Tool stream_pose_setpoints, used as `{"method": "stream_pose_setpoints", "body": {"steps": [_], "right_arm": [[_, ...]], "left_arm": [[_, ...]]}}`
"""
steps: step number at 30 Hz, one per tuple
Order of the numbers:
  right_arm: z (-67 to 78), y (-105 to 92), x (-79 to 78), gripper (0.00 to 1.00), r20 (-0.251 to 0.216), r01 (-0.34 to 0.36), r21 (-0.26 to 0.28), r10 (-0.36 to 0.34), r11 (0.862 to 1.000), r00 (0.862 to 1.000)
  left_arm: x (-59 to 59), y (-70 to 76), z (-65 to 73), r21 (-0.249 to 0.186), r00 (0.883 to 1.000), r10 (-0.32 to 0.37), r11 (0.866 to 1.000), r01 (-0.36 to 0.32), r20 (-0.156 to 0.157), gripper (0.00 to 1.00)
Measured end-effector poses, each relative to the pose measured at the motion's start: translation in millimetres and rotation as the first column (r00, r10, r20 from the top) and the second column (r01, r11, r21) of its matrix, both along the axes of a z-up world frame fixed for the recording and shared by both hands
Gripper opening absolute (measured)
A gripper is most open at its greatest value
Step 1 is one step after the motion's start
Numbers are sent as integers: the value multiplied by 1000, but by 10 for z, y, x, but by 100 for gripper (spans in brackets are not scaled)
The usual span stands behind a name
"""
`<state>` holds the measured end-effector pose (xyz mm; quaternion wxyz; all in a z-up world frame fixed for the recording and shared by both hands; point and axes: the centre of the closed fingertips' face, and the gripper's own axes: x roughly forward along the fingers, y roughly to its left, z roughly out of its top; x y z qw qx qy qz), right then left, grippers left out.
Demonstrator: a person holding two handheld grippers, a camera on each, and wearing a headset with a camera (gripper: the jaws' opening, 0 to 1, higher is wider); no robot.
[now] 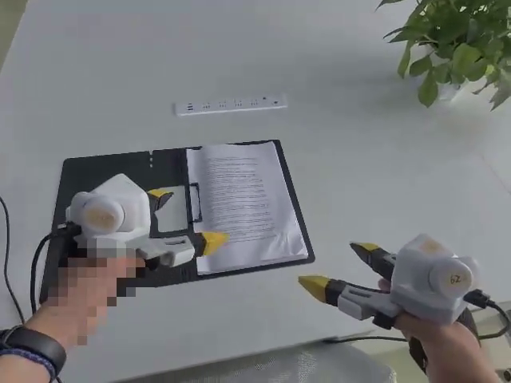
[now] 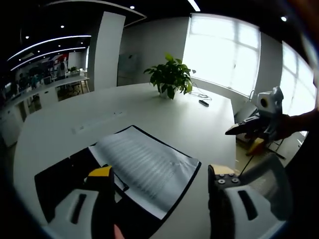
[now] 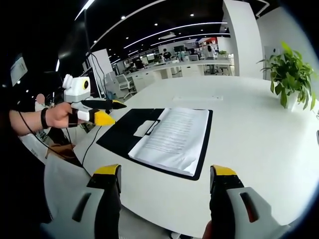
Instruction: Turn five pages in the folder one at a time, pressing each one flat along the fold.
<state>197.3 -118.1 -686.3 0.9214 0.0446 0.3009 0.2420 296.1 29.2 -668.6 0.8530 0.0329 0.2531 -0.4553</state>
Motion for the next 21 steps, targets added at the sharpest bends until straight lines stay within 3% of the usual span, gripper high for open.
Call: {"method": "stream_pose_setpoints", "body": {"steps": [14,21], "right_arm": [[-38,-35,40,71,-12,-3,7,3,1000,1000],[-75,-76,88,71,-21,-5,13,6,1000,1000]], "left_arm": [[49,-805,-278,-20,993,-111,994,110,-36,73],[-37,-1155,-580,-11,986,-153,988,153,-64,67]]}}
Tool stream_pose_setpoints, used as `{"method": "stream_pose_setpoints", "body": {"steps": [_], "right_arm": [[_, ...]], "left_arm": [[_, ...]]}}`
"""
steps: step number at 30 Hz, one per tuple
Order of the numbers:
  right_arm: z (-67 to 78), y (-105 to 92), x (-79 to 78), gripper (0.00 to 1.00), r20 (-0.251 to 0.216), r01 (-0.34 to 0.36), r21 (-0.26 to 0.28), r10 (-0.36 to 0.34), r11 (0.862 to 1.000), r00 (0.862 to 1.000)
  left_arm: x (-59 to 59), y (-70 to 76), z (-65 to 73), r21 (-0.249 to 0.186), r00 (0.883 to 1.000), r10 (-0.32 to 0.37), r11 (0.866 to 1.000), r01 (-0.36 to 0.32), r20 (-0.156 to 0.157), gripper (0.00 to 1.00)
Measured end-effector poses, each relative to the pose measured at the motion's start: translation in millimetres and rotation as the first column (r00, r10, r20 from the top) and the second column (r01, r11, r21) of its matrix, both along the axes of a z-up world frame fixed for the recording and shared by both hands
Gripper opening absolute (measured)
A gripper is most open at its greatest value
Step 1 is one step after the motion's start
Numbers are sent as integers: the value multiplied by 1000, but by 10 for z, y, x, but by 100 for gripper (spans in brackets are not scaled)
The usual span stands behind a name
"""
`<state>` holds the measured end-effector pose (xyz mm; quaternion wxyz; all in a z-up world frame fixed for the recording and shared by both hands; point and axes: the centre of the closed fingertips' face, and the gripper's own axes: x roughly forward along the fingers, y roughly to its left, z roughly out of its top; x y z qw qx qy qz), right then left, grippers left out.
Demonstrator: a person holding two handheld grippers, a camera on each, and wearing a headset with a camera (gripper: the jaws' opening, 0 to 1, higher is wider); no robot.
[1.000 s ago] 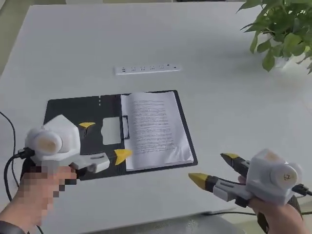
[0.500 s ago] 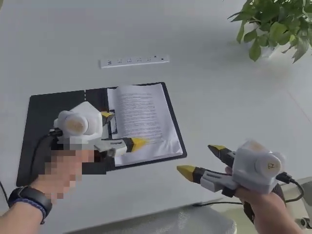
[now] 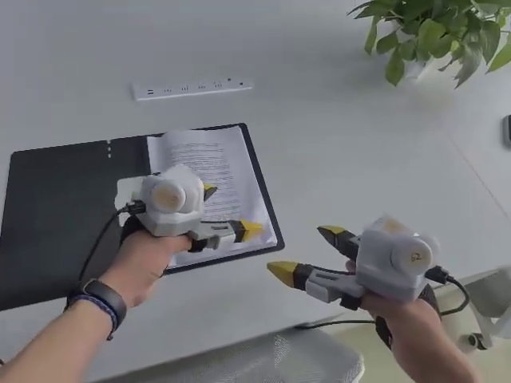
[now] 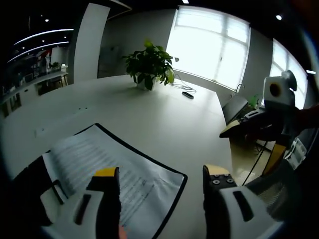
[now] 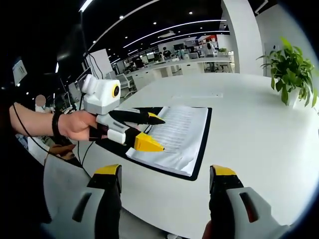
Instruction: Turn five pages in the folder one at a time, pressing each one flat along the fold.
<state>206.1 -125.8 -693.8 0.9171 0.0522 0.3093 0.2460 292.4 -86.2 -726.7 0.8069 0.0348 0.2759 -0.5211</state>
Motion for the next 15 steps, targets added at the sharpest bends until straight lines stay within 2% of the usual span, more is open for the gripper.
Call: {"method": "stream_pose_setpoints", "body": {"steps": [4,6,15], "right_arm": [[-27,-19,27,71,-7,-4,5,4,1000,1000],[-41,-31,39,71,-10,-7,6,7,1000,1000],[-114,-80,66,70,-27,-19,14,20,1000,999]], "left_arm": [[-63,-155,-136,17,1000,-23,1000,23,-12,63],[-70,-209,-281,37,999,-27,999,28,-18,63],[-42,-321,-577,107,1000,-23,994,24,-10,59]]}}
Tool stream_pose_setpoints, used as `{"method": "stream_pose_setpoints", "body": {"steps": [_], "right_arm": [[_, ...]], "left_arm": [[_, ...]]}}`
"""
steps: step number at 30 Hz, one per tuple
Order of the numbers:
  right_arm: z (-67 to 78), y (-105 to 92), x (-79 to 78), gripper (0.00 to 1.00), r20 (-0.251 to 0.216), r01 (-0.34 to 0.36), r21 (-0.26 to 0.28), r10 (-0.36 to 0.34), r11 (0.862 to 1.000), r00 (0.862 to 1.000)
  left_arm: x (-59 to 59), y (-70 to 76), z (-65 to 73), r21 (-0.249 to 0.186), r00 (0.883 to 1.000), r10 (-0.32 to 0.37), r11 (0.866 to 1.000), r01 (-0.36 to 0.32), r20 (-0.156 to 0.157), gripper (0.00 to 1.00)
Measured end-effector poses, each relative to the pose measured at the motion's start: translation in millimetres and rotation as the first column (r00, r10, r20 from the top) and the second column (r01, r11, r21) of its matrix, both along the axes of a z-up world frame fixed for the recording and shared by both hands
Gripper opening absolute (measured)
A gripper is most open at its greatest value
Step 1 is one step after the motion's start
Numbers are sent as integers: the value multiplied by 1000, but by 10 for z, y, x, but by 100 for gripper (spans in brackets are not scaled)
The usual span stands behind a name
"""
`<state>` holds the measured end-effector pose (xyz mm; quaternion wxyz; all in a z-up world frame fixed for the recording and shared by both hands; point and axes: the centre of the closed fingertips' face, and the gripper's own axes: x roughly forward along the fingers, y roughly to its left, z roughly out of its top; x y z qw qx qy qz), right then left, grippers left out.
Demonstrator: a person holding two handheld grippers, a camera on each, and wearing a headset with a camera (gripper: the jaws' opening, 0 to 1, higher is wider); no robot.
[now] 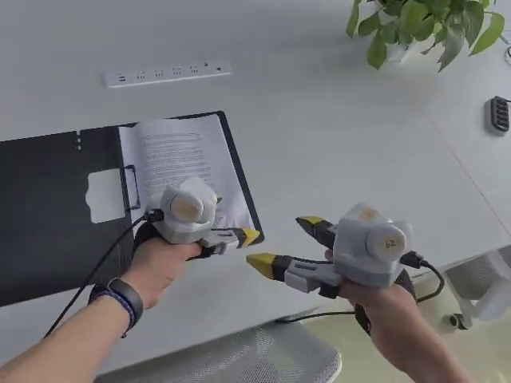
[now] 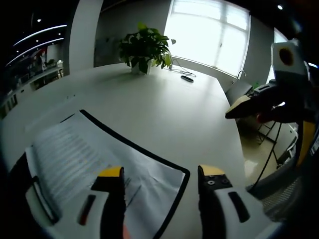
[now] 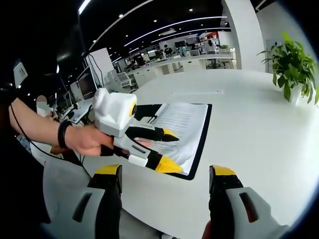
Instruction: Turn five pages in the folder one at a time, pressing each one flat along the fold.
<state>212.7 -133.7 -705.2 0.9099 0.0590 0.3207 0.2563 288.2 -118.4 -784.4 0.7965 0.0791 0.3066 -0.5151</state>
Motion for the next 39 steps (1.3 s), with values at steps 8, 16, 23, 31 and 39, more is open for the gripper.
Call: {"method": "stream_pose_setpoints", "body": {"steps": [8,16,23,31,39], "right_arm": [[-75,-56,39,70,-16,-9,7,9,1000,1000],[-124,-31,146,68,-20,-18,28,19,999,1000],[-192,69,275,67,-28,-40,40,42,998,999],[-199,100,337,67,-28,-44,54,45,998,999],[-305,108,374,65,-51,-36,72,40,997,998]], "left_arm": [[48,17,-141,45,999,42,998,-43,8,56],[71,53,-149,65,998,60,996,-61,28,47],[25,54,-182,98,997,44,994,-50,65,39],[1,45,-161,94,996,48,994,-55,73,29],[-64,-3,-123,54,998,44,997,-46,44,11]]}}
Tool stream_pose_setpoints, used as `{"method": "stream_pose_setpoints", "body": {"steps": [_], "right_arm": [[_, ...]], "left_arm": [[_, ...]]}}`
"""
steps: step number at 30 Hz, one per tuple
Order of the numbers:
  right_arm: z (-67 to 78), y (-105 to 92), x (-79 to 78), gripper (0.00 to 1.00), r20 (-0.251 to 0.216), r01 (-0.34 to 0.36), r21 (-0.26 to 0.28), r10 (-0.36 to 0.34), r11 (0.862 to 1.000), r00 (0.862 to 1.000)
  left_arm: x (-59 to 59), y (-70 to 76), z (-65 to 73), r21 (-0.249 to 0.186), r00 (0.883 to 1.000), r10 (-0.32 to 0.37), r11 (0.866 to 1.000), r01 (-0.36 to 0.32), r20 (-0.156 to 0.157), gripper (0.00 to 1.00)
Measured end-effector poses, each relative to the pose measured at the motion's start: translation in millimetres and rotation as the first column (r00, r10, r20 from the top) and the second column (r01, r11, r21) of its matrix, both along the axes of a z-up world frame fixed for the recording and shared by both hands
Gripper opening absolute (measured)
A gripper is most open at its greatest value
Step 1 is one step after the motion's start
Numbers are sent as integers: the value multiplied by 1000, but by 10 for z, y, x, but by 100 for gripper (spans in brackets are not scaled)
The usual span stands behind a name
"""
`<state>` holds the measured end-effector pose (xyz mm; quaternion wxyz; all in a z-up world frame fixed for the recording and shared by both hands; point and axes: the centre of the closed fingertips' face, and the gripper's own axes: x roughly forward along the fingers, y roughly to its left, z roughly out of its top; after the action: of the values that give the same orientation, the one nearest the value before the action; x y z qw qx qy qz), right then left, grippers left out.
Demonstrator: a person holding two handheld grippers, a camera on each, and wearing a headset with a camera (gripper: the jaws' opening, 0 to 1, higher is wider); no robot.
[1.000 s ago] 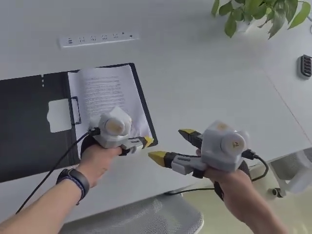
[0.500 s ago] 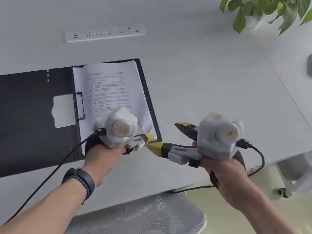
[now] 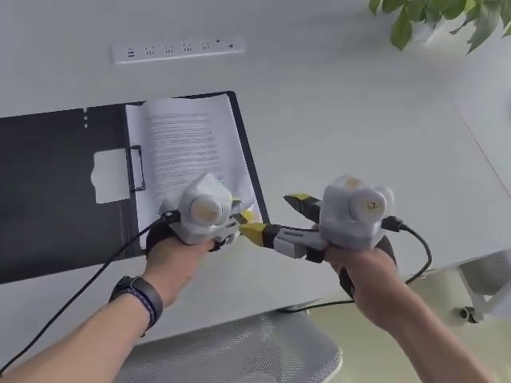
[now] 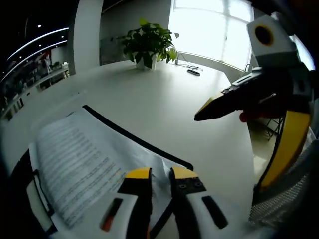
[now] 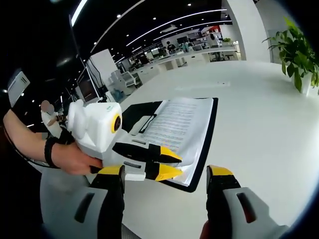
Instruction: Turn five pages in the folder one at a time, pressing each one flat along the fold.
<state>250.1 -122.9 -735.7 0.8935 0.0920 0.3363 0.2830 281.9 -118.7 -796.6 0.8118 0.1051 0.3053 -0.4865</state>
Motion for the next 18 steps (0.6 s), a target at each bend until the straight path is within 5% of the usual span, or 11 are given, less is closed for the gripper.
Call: {"method": "stream_pose_setpoints", "body": {"steps": [5,14,18], "right_arm": [[-100,33,82,64,-27,6,15,-6,1000,1000],[-213,123,260,58,-68,11,51,-8,999,998],[-246,141,353,54,-110,62,114,-50,992,993]], "left_arm": [[-88,-53,-15,-14,999,-24,1000,24,-24,1],[-83,-43,93,-72,999,9,997,-13,-50,0],[-88,-38,104,-81,999,10,997,-14,-50,0]]}}
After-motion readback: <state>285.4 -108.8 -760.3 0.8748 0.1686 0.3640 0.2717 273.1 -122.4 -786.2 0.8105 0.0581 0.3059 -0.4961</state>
